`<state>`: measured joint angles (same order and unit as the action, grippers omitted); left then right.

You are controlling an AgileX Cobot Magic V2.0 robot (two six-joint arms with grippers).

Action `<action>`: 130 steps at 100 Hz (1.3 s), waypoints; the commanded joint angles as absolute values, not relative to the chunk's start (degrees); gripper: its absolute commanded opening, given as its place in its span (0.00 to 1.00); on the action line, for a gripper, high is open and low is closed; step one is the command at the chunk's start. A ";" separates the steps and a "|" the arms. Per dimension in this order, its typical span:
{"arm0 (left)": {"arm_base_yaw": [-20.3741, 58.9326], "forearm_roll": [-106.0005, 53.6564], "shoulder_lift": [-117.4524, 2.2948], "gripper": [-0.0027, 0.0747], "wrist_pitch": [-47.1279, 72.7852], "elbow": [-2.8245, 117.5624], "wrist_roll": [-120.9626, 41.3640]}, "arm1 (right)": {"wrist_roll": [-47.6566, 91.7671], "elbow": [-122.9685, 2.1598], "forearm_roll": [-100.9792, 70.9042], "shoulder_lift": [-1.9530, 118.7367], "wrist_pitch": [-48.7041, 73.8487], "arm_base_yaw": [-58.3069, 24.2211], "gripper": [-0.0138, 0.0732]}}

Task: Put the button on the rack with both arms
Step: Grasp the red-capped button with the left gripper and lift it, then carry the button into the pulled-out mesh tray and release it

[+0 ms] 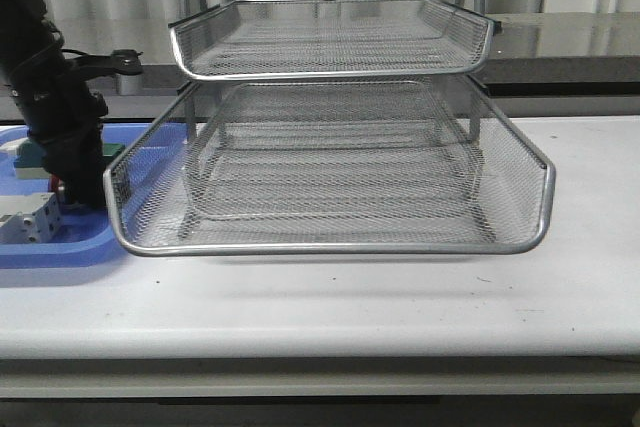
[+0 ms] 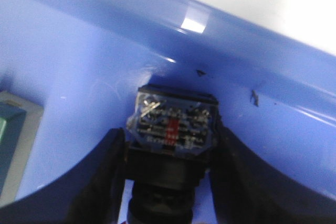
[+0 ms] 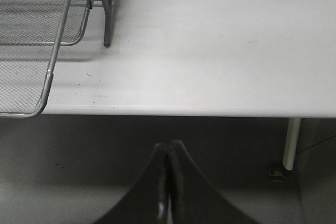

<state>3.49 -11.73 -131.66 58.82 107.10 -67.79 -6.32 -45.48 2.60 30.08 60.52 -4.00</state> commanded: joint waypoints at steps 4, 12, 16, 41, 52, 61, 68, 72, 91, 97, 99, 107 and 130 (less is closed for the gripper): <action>3.55 -13.22 -128.47 0.04 59.66 110.23 -67.58 | -6.17 -47.35 3.41 30.26 57.39 -3.90 0.08; 3.55 -13.22 -128.47 0.01 63.43 113.05 -67.46 | -6.17 -47.35 3.41 30.26 57.39 -3.90 0.08; 3.55 -13.22 -128.47 0.01 65.80 114.79 -67.16 | -6.17 -47.35 3.41 30.26 57.39 -3.90 0.08; 3.00 -13.43 -125.78 0.01 73.29 121.96 -59.57 | -6.17 -47.35 3.41 30.26 57.44 -3.90 0.08; 3.00 -13.07 -123.25 0.01 73.29 121.96 -59.48 | -6.17 -47.35 3.41 30.26 57.44 -3.90 0.08; 3.00 -12.78 -120.89 0.01 73.29 121.86 -57.89 | -6.17 -47.35 3.41 30.26 57.44 -3.90 0.08; 3.00 -12.78 -118.97 0.01 73.29 121.30 -56.60 | -6.17 -47.35 3.41 30.26 57.44 -3.90 0.08; 3.00 -12.78 -117.27 0.01 73.29 120.42 -56.60 | -6.17 -47.35 3.41 30.26 57.44 -3.90 0.08; 3.94 -12.78 -109.71 0.01 73.29 112.63 -56.60 | -6.17 -47.35 3.41 30.26 57.44 -3.90 0.08; 4.13 -12.69 -106.61 0.01 73.29 109.56 -56.60 | -6.17 -47.35 3.41 30.26 57.44 -3.90 0.08; 4.36 -12.69 -105.56 0.01 73.29 108.38 -56.60 | -6.17 -47.35 3.41 30.26 57.44 -3.90 0.08; 5.03 -12.54 -101.55 0.01 73.29 103.77 -56.60 | -6.17 -47.35 3.41 30.26 57.44 -3.90 0.08; 9.84 -13.71 -91.78 0.01 73.29 94.92 -56.60 | -6.17 -47.35 3.41 30.26 57.44 -3.90 0.08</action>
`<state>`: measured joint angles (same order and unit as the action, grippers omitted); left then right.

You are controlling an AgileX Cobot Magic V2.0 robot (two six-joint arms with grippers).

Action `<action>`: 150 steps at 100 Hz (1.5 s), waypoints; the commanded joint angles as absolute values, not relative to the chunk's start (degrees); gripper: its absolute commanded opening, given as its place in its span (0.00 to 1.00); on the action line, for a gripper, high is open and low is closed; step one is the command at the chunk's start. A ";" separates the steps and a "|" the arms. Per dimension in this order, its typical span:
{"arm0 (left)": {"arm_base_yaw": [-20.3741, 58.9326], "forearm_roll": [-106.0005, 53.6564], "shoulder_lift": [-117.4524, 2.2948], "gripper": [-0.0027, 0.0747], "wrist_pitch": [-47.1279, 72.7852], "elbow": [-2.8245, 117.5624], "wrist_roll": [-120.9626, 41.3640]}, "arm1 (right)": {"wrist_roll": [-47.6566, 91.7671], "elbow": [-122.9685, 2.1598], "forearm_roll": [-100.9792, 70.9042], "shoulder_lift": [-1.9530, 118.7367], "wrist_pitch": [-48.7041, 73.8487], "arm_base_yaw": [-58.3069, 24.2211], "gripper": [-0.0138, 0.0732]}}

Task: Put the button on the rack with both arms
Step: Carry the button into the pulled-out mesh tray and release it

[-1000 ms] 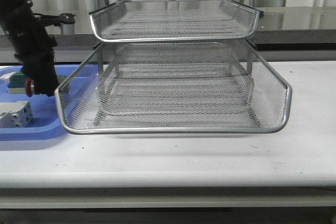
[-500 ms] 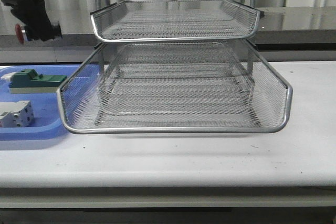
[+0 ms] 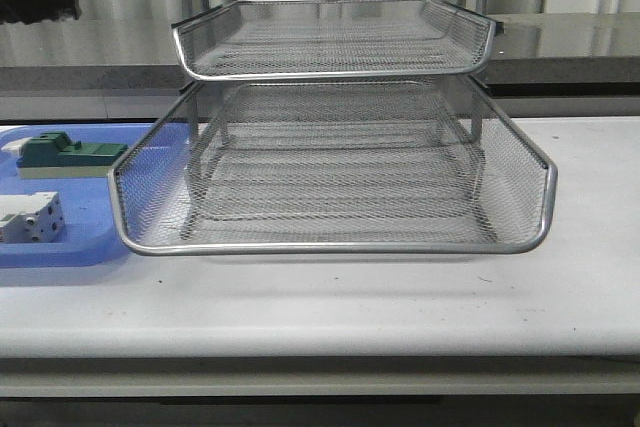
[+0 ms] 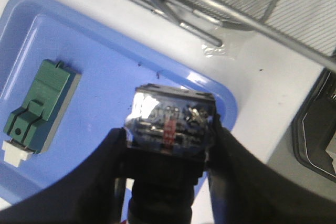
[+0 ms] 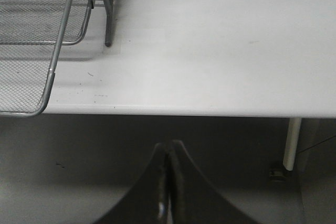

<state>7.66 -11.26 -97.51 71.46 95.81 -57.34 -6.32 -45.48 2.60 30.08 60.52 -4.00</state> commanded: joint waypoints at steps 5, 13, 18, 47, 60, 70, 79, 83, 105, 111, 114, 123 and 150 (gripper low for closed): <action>11.62 -14.67 -90.58 0.01 73.29 93.95 -56.60 | -6.17 -47.35 3.41 30.26 57.44 -3.90 0.08; 15.24 -16.73 -89.69 0.01 73.29 93.40 -56.60 | -6.17 -47.35 3.41 30.26 57.44 -3.90 0.08; 17.54 -18.54 -89.70 0.01 73.29 93.40 -56.60 | -6.17 -47.35 3.41 30.26 57.44 -3.90 0.08; 31.93 -22.04 -94.09 0.01 69.85 93.40 -56.60 | -6.17 -47.35 3.41 30.26 57.44 -3.90 0.08; 35.63 -19.93 -97.44 0.01 65.37 93.40 -56.60 | -6.17 -47.35 3.41 30.26 57.44 -3.90 0.08; 36.63 -17.98 -100.07 0.01 62.08 93.40 -56.60 | -6.17 -47.35 3.41 30.26 57.44 -3.90 0.08; 36.63 -17.61 -102.02 0.01 59.62 93.51 -56.60 | -6.17 -47.35 3.41 30.26 57.44 -3.90 0.08; 36.63 -17.49 -102.68 0.01 58.26 93.59 -56.56 | -6.17 -47.35 3.41 30.26 57.44 -3.90 0.08; 36.53 -16.55 -104.61 0.05 54.63 93.59 -56.56 | -6.17 -47.35 3.41 30.26 57.44 -3.90 0.08; 36.53 -16.55 -104.74 0.12 54.63 93.59 -56.56 | -6.17 -47.35 3.41 30.26 57.44 -3.90 0.08; 36.53 -16.55 -104.83 0.18 54.63 93.59 -56.46 | -6.17 -47.35 3.41 30.26 57.44 -3.90 0.08; 36.53 -16.55 -104.96 0.34 54.63 93.59 -55.76 | -6.17 -47.35 3.41 30.26 57.44 -3.90 0.08; 36.53 -15.86 -105.07 0.59 54.51 93.59 -55.10 | -6.17 -47.35 3.41 30.26 57.44 -3.90 0.08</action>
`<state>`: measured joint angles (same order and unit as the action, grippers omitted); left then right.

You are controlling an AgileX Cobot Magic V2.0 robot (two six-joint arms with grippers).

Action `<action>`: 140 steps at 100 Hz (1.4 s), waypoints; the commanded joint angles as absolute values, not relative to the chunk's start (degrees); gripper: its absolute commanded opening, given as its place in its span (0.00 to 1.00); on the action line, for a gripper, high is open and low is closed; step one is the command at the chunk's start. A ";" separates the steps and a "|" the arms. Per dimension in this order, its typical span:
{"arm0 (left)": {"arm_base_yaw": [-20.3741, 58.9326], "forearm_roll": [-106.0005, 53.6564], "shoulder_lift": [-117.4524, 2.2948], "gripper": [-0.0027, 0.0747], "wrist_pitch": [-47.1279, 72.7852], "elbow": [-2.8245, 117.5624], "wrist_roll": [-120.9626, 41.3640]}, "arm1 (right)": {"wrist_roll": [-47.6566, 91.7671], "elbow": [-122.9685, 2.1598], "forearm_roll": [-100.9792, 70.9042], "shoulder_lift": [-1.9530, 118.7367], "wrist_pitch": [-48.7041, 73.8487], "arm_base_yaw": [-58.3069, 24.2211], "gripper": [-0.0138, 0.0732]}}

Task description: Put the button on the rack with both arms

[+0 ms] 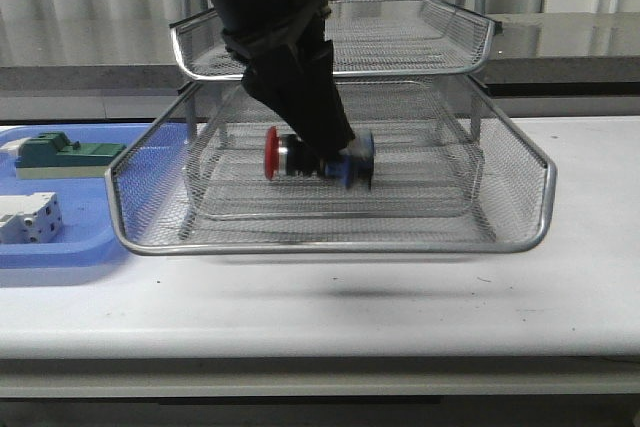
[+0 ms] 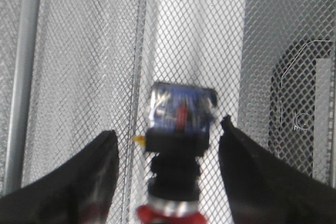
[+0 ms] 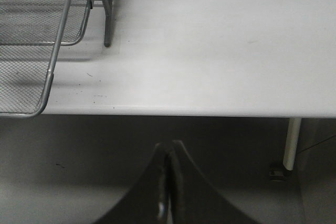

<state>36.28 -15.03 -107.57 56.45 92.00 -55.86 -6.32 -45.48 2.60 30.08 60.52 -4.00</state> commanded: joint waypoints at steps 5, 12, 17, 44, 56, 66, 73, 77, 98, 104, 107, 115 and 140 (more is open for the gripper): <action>36.53 -15.51 -105.07 0.59 54.51 93.59 -55.10 | -6.17 -47.35 3.41 30.26 57.44 -3.90 0.08; 36.53 -15.40 -105.07 0.59 54.51 93.59 -55.10 | -6.17 -47.35 3.41 30.26 57.44 -3.90 0.08; 36.53 -15.36 -105.07 0.59 54.51 93.59 -55.10 | -6.17 -47.35 3.41 30.26 57.44 -3.90 0.08; 36.53 -15.36 -103.03 0.59 55.30 93.97 -55.10 | -6.17 -47.35 3.41 30.26 57.44 -3.90 0.08; 36.42 -15.25 -100.07 0.59 55.89 93.96 -54.98 | -6.17 -47.35 3.41 30.26 57.44 -3.90 0.08; 35.56 -14.27 -97.47 0.59 56.17 93.96 -51.60 | -6.17 -47.35 3.41 30.26 57.44 -3.90 0.08; 34.61 -12.60 -95.59 0.59 57.61 93.96 -48.42 | -6.17 -47.35 3.41 30.26 57.44 -3.90 0.08; 33.95 -12.02 -94.51 0.59 59.08 93.96 -47.22 | -6.17 -47.35 3.41 30.26 57.44 -3.90 0.08; 27.48 -10.20 -89.65 0.58 66.69 93.48 -42.68 | -6.17 -47.35 3.41 30.26 57.44 -3.90 0.08; 24.88 -10.20 -88.23 0.57 67.46 92.96 -41.51 | -6.17 -47.35 3.41 30.26 57.44 -3.90 0.08; 23.71 -10.20 -87.25 0.56 67.73 92.62 -41.22 | -6.17 -47.35 3.41 30.26 57.44 -3.90 0.08; 20.31 -10.20 -84.99 0.55 67.96 91.17 -40.35 | -6.17 -47.35 3.41 30.26 57.44 -3.90 0.08; 10.86 -10.20 -75.54 0.55 65.81 81.69 -38.35 | -6.17 -47.35 3.41 30.26 57.44 -3.90 0.08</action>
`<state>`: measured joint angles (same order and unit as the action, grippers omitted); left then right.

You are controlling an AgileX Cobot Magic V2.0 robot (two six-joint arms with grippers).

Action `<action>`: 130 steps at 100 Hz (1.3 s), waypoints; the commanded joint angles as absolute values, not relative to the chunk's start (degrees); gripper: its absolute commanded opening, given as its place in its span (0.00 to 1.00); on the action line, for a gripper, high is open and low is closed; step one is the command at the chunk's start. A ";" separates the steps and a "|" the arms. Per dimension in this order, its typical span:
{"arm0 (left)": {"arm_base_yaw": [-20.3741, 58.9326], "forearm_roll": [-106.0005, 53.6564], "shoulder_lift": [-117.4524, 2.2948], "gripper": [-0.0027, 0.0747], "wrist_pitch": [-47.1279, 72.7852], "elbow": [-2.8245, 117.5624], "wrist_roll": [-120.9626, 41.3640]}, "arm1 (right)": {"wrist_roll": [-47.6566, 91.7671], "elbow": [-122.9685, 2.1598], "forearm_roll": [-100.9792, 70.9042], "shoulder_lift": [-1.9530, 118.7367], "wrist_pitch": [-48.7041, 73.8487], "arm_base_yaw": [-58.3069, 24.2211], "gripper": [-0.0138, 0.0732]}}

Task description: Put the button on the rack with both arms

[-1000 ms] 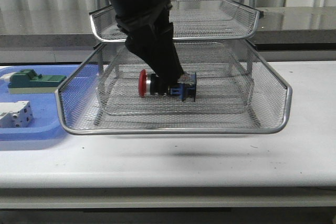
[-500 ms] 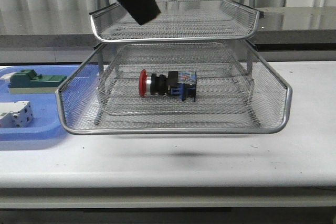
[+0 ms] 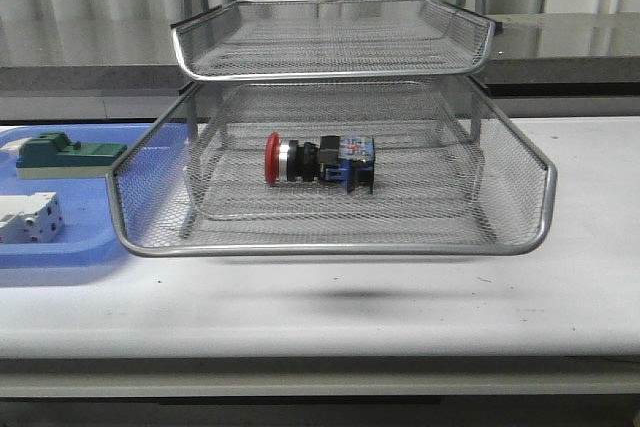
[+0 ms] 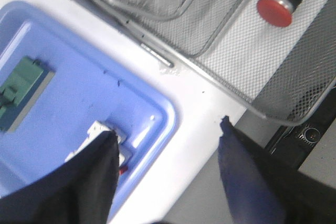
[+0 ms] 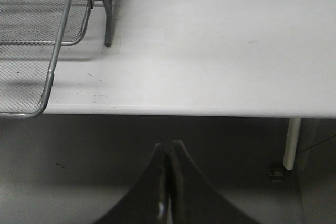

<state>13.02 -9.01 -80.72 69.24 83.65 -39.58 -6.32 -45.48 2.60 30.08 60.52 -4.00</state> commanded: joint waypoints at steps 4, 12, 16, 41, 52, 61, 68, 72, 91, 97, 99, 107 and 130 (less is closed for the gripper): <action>9.79 -10.20 -73.41 0.55 64.29 79.33 -37.12 | -6.17 -47.35 3.41 30.26 57.44 -3.90 0.08; 8.00 -10.20 -69.12 0.55 60.07 74.57 -34.65 | -6.17 -47.35 3.41 30.26 57.44 -3.90 0.08; 7.17 -10.20 -66.52 0.55 57.55 71.74 -33.06 | -6.17 -47.35 3.41 30.26 57.44 -3.90 0.08; 5.14 -10.41 -49.42 0.55 40.18 52.93 -24.06 | -6.17 -47.35 3.41 30.26 57.44 -3.90 0.08; 5.14 -10.41 -41.38 0.55 32.74 44.30 -20.90 | -6.17 -47.35 3.41 30.26 57.44 -3.90 0.08; 5.14 -10.54 -34.82 0.53 26.55 37.76 -18.02 | -6.17 -47.35 3.41 30.26 57.44 -3.90 0.08; 5.14 -11.66 -29.88 0.49 22.24 33.20 -17.43 | -6.17 -47.35 3.41 30.26 57.44 -3.90 0.08; 5.14 -11.88 -27.09 0.47 19.93 30.69 -17.43 | -6.17 -47.35 3.41 30.26 57.44 -3.90 0.08; 5.14 -11.88 -17.80 0.41 13.11 22.14 -17.43 | -6.17 -47.35 3.41 30.26 57.45 -3.90 0.08; 5.14 -11.88 -16.30 0.41 10.59 20.13 -17.43 | -6.17 -47.35 3.41 30.26 57.45 -3.90 0.08; 5.14 -11.88 -15.90 0.41 9.54 19.77 -17.43 | -6.17 -47.35 3.41 30.26 57.45 -3.90 0.08; 5.14 -11.88 -15.34 0.41 5.54 17.99 -17.43 | -6.17 -47.35 3.41 30.26 57.45 -3.90 0.08; 5.14 -11.88 -15.47 0.41 2.28 16.79 -17.43 | -6.17 -47.35 3.41 30.26 57.45 -3.90 0.08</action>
